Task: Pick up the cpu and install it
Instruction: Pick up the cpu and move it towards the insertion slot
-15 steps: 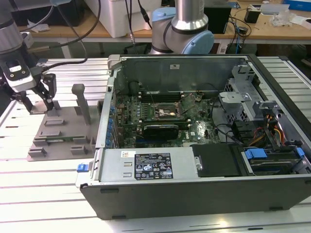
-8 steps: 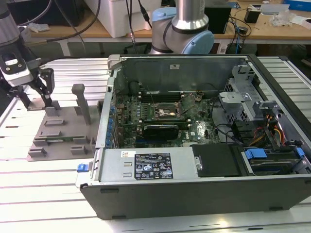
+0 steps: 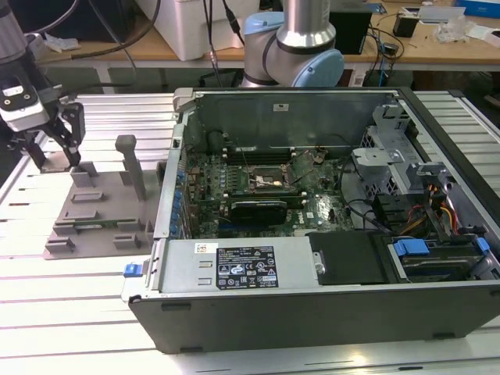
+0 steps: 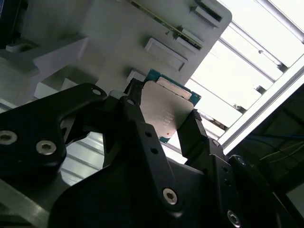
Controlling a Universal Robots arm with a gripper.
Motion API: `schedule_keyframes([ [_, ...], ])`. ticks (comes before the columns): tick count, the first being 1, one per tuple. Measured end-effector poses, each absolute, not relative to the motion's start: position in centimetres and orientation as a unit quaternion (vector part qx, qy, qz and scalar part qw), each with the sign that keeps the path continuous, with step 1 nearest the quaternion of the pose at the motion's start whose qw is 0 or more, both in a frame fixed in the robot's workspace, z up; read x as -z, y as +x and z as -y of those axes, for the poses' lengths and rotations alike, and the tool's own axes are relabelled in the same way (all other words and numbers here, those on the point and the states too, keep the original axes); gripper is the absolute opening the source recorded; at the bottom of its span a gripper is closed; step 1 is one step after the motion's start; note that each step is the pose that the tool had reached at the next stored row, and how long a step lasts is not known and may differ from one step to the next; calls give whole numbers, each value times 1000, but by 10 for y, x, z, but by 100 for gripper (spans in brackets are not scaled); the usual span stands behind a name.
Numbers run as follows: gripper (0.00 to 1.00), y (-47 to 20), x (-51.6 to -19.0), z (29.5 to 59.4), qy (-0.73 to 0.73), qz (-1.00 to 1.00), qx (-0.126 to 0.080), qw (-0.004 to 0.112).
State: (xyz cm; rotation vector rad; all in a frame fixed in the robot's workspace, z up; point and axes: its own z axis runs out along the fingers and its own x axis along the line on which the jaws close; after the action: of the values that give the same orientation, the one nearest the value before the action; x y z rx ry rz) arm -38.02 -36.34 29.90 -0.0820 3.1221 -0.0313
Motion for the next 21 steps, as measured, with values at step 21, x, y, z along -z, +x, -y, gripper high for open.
schedule_keyframes([
  [21, 54, -380, -334, 363, -26, -1000, 10, 9],
])
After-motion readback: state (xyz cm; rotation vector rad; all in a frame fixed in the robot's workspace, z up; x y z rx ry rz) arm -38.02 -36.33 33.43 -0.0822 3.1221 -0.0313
